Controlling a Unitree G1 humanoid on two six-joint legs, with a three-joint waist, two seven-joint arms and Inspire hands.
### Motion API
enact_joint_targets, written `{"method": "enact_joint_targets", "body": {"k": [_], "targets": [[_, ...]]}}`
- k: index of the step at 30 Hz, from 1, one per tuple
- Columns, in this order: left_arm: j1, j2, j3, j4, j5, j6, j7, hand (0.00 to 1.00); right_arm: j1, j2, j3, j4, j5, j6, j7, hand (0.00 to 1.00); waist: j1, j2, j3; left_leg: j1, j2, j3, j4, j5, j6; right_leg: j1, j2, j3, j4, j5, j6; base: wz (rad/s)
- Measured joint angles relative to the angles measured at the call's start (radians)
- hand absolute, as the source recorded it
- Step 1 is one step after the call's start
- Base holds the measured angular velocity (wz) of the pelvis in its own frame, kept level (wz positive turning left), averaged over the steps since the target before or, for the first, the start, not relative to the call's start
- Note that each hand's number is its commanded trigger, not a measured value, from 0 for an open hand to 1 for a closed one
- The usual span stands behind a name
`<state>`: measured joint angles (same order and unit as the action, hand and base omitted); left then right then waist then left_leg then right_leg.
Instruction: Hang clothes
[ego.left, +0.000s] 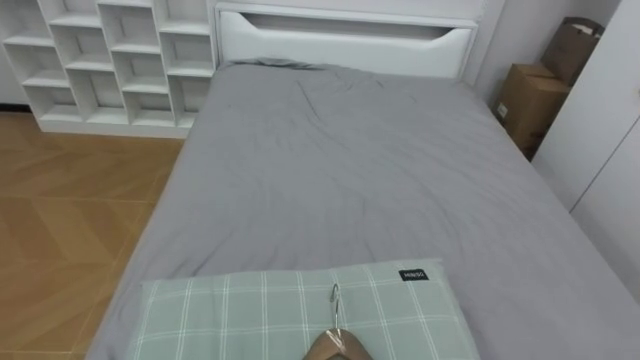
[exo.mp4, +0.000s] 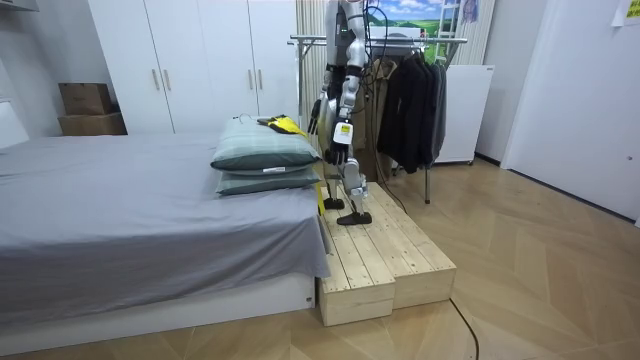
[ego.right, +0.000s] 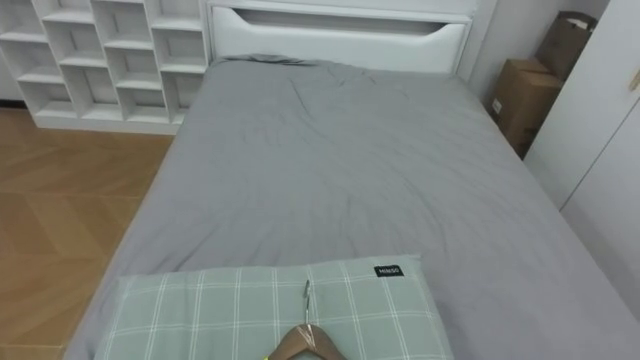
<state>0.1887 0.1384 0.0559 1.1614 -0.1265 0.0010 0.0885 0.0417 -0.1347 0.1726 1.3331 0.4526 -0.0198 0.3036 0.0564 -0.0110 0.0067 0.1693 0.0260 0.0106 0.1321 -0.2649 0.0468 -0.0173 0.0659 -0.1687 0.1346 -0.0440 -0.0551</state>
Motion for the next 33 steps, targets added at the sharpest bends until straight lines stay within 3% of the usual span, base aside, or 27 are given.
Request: {"method": "enact_joint_targets", "body": {"k": [11, 19, 27, 33], "targets": [[-0.005, -0.003, 0.002, -0.001, -0.001, 0.016, 0.035, 0.00, 0.002, 0.000, 0.002, -0.001, 0.013, 0.014, -0.016, 0.00, 0.002, 0.002, -0.0001, 0.000, 0.000, 0.000, 0.000, 0.000, 0.000, 0.000, 0.000, 0.001, 0.000, 0.000, -0.001, 0.00], [-0.001, -0.007, 0.061, -0.006, 0.012, 0.018, 0.086, 0.00, 0.005, 0.000, -0.003, -0.005, 0.010, 0.019, -0.020, 0.00, 0.005, 0.004, -0.0001, 0.003, 0.001, 0.000, 0.000, 0.000, 0.000, 0.003, 0.001, -0.001, 0.000, 0.001, -0.001, 0.00], [-0.002, 0.000, 0.200, -0.071, 0.137, 0.036, 0.264, 0.00, 0.010, -0.001, -0.064, -0.005, -0.010, 0.044, -0.025, 0.00, 0.005, 0.021, 0.0004, 0.018, 0.000, -0.012, -0.001, 0.000, 0.000, 0.022, -0.002, -0.012, -0.001, -0.001, -0.001, 0.04], [-0.004, 0.013, 0.217, -0.087, 0.209, 0.033, 0.444, 0.00, 0.011, -0.008, -0.098, -0.004, -0.035, 0.044, -0.038, 0.00, 0.001, 0.038, -0.0021, 0.023, -0.002, -0.015, 0.002, 0.000, 0.000, 0.028, -0.008, -0.013, 0.002, 0.000, -0.001, 0.00]]}}
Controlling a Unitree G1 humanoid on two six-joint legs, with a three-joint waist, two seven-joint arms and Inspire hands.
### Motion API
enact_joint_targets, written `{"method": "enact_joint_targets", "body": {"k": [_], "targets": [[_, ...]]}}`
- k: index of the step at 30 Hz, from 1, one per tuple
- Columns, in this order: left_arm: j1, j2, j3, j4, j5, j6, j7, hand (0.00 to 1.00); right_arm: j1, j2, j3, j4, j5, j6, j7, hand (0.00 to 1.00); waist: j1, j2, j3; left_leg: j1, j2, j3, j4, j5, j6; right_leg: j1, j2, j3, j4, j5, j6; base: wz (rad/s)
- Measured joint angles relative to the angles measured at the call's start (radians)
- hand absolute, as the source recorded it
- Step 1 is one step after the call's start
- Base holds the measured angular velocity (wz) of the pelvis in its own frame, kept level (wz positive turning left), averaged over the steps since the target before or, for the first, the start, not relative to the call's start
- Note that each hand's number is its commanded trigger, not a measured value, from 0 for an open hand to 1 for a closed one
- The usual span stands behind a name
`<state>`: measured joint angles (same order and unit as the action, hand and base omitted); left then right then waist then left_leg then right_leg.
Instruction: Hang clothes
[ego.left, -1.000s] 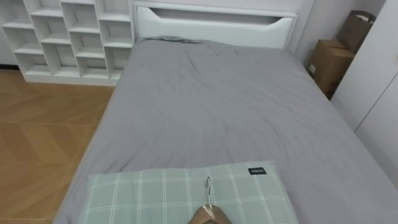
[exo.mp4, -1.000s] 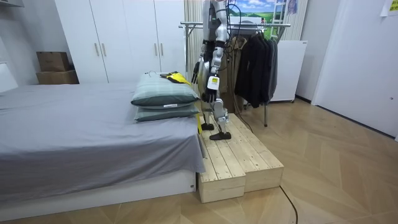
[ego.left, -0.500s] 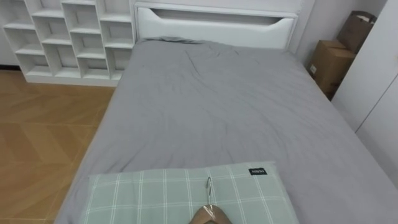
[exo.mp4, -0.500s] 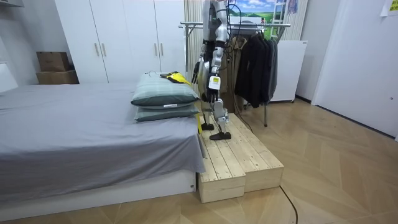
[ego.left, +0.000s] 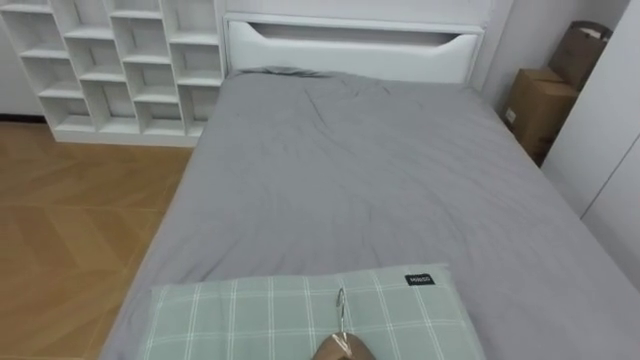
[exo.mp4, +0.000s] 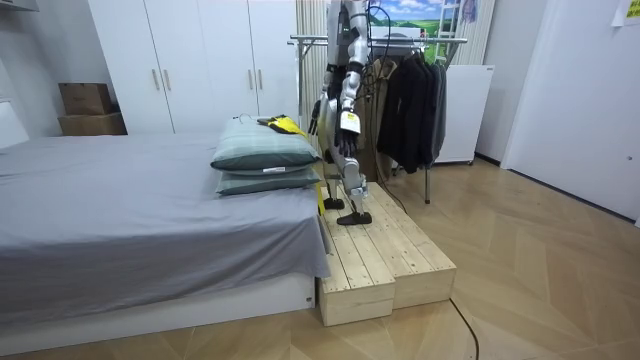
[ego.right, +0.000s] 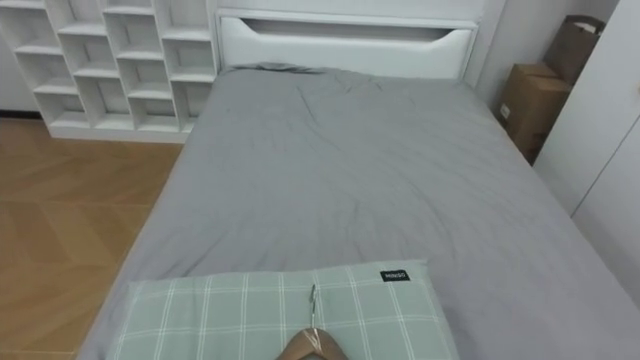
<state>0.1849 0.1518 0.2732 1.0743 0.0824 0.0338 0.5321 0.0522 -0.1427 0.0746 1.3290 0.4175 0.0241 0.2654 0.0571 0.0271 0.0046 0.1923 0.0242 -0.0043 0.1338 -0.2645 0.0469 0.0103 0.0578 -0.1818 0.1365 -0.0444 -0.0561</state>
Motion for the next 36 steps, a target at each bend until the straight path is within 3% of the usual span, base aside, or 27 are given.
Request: {"method": "enact_joint_targets", "body": {"k": [7, 13, 15, 23, 27, 36], "targets": [[0.003, 0.004, -0.006, -0.044, 0.090, -0.009, 0.132, 0.00, -0.008, -0.007, 0.002, 0.003, -0.004, 0.000, 0.000, 0.00, -0.018, 0.008, 0.0015, -0.001, -0.001, -0.009, 0.002, 0.000, 0.000, 0.003, -0.004, -0.012, -0.001, -0.001, 0.000, 0.05], [-0.008, 0.007, -0.024, -0.209, 0.324, -0.012, 0.212, 0.00, -0.009, -0.016, 0.007, -0.009, -0.009, 0.000, -0.001, 0.00, -0.031, 0.014, -0.0018, -0.007, -0.002, -0.011, 0.002, 0.001, -0.001, -0.003, -0.005, -0.012, 0.001, -0.001, 0.000, 0.01], [-0.024, 0.015, -0.059, -0.235, 0.381, -0.012, 0.242, 0.00, -0.015, -0.022, 0.014, -0.003, -0.010, -0.001, -0.006, 0.00, -0.037, 0.016, -0.0021, -0.006, -0.002, -0.010, 0.003, 0.001, -0.001, -0.003, -0.006, -0.012, 0.000, -0.001, 0.000, 0.00], [-0.026, 0.019, -0.100, -0.382, 0.604, -0.011, 0.268, 0.00, -0.024, -0.028, 0.017, -0.002, -0.022, -0.001, -0.013, 0.00, -0.057, 0.014, -0.0025, -0.006, 0.000, 0.001, 0.003, 0.001, -0.001, -0.007, -0.005, -0.008, 0.001, -0.002, 0.000, -0.03], [-0.028, 0.031, -0.140, -0.457, 0.630, -0.010, 0.299, 0.00, -0.028, -0.034, 0.022, -0.002, -0.030, -0.001, -0.013, 0.00, -0.062, 0.017, -0.0023, -0.003, -0.001, 0.016, 0.012, 0.001, -0.001, -0.008, -0.004, 0.004, 0.003, -0.001, 0.000, -0.07], [-0.038, 0.039, -0.215, -0.472, 0.718, -0.013, 0.299, 0.00, -0.035, -0.034, 0.032, -0.009, -0.033, -0.011, -0.010, 0.00, -0.104, 0.019, -0.0015, 0.002, 0.000, 0.025, 0.001, 0.001, 0.000, -0.008, 0.001, 0.015, -0.002, 0.004, -0.001, -0.04]]}}
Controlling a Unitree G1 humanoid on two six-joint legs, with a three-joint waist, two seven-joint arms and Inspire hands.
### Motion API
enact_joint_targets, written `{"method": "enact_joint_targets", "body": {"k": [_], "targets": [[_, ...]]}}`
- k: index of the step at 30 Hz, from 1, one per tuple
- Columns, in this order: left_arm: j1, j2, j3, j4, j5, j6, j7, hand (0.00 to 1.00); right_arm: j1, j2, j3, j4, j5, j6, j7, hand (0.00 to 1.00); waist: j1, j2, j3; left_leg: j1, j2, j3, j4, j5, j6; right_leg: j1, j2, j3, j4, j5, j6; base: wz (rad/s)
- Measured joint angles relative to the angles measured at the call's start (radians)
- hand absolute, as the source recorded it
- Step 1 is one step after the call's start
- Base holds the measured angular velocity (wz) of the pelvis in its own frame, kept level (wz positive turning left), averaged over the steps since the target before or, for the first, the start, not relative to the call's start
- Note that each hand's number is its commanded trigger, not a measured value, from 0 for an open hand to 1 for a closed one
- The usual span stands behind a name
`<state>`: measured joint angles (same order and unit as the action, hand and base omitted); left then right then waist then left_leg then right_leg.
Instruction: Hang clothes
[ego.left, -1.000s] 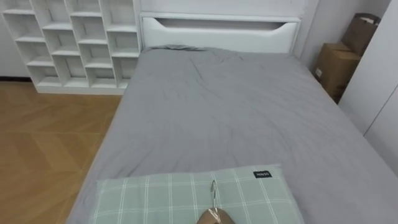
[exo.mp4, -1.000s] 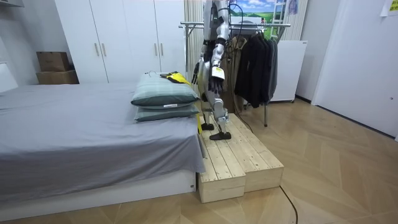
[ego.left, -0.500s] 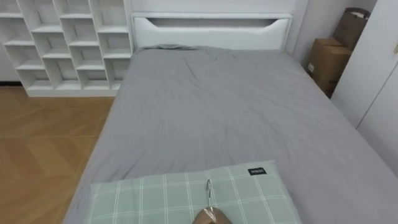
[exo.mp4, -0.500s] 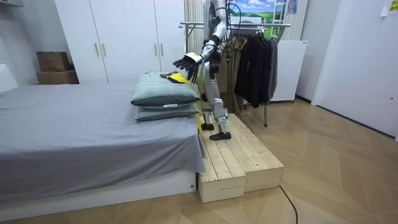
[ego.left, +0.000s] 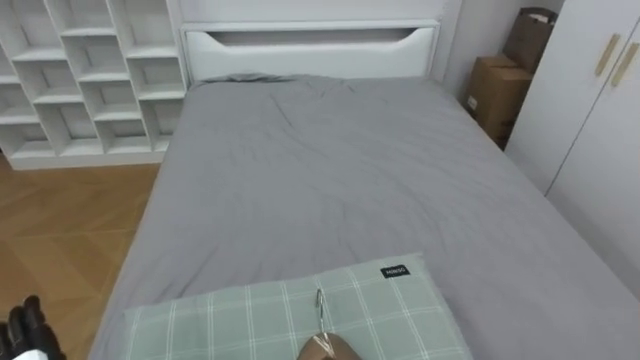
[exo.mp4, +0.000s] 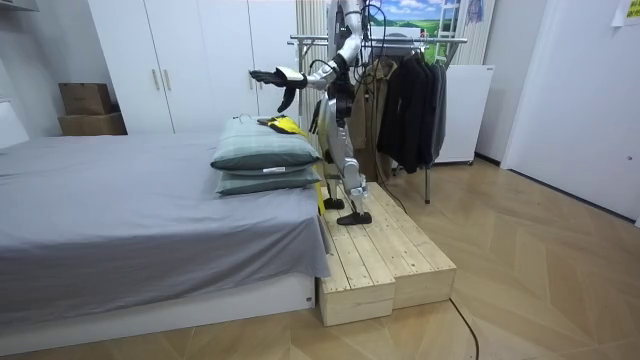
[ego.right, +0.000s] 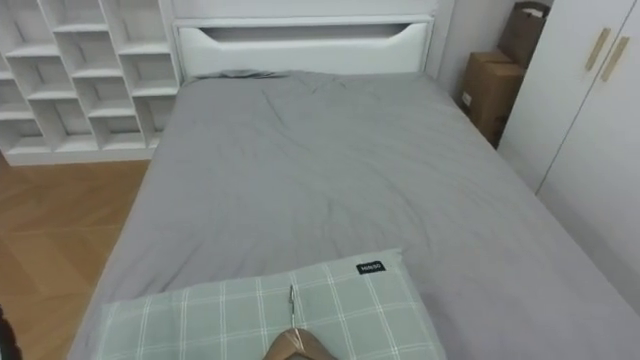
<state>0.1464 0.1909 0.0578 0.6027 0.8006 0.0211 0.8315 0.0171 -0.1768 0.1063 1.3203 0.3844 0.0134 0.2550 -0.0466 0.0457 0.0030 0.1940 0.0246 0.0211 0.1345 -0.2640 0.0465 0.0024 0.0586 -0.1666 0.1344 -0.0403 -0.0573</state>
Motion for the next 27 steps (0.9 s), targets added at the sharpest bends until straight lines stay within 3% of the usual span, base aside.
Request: {"method": "enact_joint_targets", "body": {"k": [7, 13, 21, 27], "targets": [[-0.005, 0.000, -0.055, -0.006, -0.001, -0.003, -0.019, 0.00, -0.010, -0.002, 0.006, 0.001, -0.008, -0.001, 0.009, 0.00, -0.013, -0.003, 0.0014, 0.002, 0.001, -0.004, 0.001, 0.000, 0.000, -0.001, 0.002, 0.004, 0.001, 0.000, -0.001, 0.00], [-0.022, 0.000, -0.117, -0.007, 0.000, -0.009, -0.077, 0.00, -0.034, -0.001, 0.031, 0.008, -0.038, -0.012, 0.010, 0.00, -0.024, -0.013, 0.0080, 0.002, 0.001, 0.005, -0.004, 0.000, 0.000, -0.006, 0.008, 0.024, 0.000, 0.000, 0.000, -0.05], [-0.040, 0.002, -0.186, -0.034, 0.002, -0.064, -0.170, 0.00, -0.035, 0.004, 0.029, 0.014, -0.039, -0.044, 0.010, 0.00, -0.037, -0.005, 0.0121, 0.009, 0.010, 0.025, -0.001, 0.000, 0.000, -0.001, 0.012, 0.032, -0.003, 0.000, 0.000, -0.05], [-0.041, 0.006, -0.201, -0.034, 0.000, -0.067, -0.226, 0.00, -0.036, 0.005, 0.028, 0.014, -0.039, -0.046, 0.011, 0.00, -0.049, -0.003, 0.0113, 0.011, 0.010, 0.032, 0.001, 0.000, 0.000, -0.001, 0.011, 0.032, -0.003, 0.000, 0.000, -0.03]]}}
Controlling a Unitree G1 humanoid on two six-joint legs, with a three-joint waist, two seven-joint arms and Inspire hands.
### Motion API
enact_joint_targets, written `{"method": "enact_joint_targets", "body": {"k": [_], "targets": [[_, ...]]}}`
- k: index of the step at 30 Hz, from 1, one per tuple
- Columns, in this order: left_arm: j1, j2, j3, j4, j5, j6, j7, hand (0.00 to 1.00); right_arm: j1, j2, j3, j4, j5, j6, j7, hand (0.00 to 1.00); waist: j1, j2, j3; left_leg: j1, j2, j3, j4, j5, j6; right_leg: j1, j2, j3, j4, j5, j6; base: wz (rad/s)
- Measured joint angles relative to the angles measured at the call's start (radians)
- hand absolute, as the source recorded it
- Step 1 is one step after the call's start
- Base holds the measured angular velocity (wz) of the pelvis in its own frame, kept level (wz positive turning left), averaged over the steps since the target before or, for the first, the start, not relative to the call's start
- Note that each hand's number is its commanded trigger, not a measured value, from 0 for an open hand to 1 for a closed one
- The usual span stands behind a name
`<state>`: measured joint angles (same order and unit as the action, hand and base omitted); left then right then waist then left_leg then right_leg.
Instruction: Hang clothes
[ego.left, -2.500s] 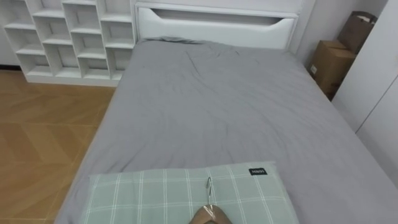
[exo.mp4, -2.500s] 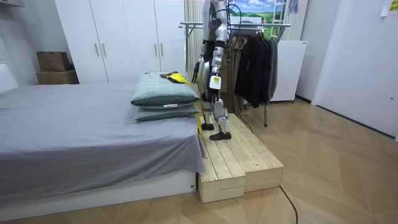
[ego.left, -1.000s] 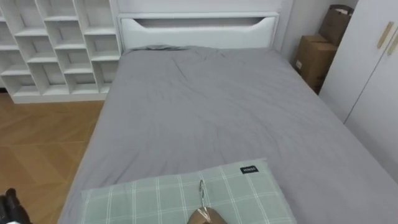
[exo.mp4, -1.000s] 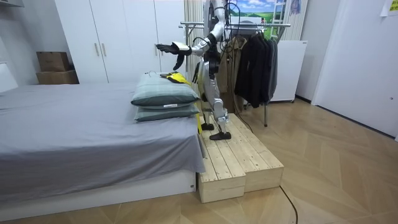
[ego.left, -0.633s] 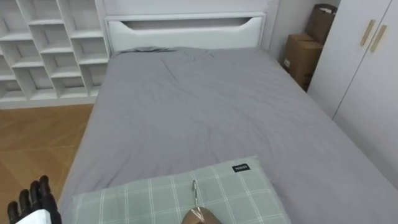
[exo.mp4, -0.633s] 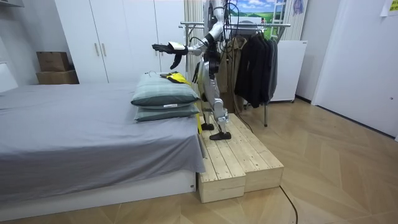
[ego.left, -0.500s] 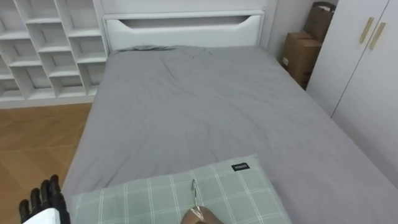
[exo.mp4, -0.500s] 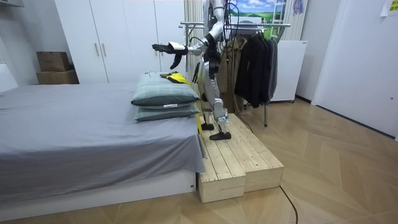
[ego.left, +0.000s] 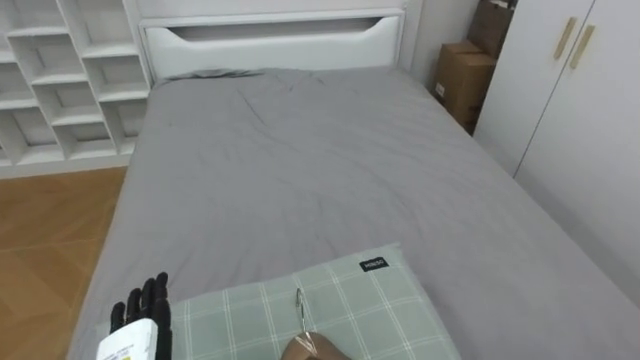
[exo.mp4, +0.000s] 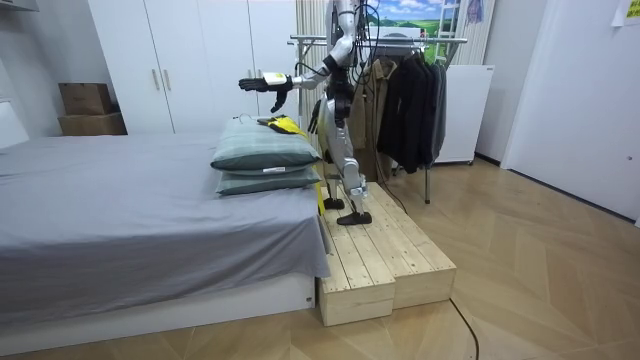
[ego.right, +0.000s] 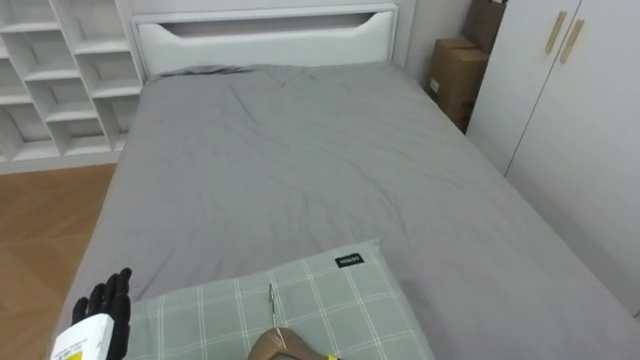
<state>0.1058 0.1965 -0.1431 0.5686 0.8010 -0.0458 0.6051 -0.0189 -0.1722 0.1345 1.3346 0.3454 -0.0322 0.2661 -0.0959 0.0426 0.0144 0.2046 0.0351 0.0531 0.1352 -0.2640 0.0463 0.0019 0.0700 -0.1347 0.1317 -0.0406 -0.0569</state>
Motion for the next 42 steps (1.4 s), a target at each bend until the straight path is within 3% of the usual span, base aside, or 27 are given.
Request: {"method": "enact_joint_targets", "body": {"k": [10, 20, 26, 30, 42], "targets": [[0.000, 0.015, -0.029, -0.023, 0.000, 0.000, -0.070, 0.00, -0.001, -0.001, 0.001, 0.000, 0.007, 0.000, 0.008, 0.00, -0.006, 0.007, 0.0005, -0.002, 0.002, 0.000, -0.006, 0.000, 0.000, -0.006, 0.003, 0.008, 0.003, 0.000, -0.001, 0.00], [-0.001, 0.015, -0.071, -0.130, -0.028, -0.020, -0.140, 0.00, -0.003, -0.002, 0.008, 0.001, 0.005, -0.004, 0.020, 0.00, -0.009, 0.008, -0.0034, -0.008, -0.006, 0.004, -0.005, 0.000, -0.001, -0.017, 0.007, 0.022, 0.005, 0.003, -0.004, -0.04], [0.001, 0.014, -0.091, -0.132, -0.088, -0.037, -0.194, 0.00, -0.002, 0.002, 0.013, 0.002, 0.005, -0.013, 0.045, 0.00, -0.006, -0.005, -0.0066, -0.007, -0.006, 0.020, 0.000, 0.000, -0.001, -0.017, 0.006, 0.026, 0.004, 0.003, -0.003, -0.02], [0.008, 0.014, -0.099, -0.115, -0.093, -0.037, -0.229, 0.00, -0.002, 0.006, 0.013, 0.002, 0.006, -0.013, 0.056, 0.00, -0.005, -0.014, -0.0045, -0.007, 0.001, 0.027, -0.001, 0.000, -0.001, -0.018, 0.006, 0.025, 0.003, 0.003, -0.003, -0.03], [0.015, 0.014, -0.108, -0.115, -0.090, -0.039, -0.245, 0.00, -0.001, 0.007, 0.013, 0.003, 0.006, -0.012, 0.084, 0.00, -0.004, -0.016, -0.0086, -0.006, 0.001, 0.031, 0.000, 0.000, -0.001, -0.019, 0.006, 0.022, 0.005, 0.004, -0.003, -0.01]]}}
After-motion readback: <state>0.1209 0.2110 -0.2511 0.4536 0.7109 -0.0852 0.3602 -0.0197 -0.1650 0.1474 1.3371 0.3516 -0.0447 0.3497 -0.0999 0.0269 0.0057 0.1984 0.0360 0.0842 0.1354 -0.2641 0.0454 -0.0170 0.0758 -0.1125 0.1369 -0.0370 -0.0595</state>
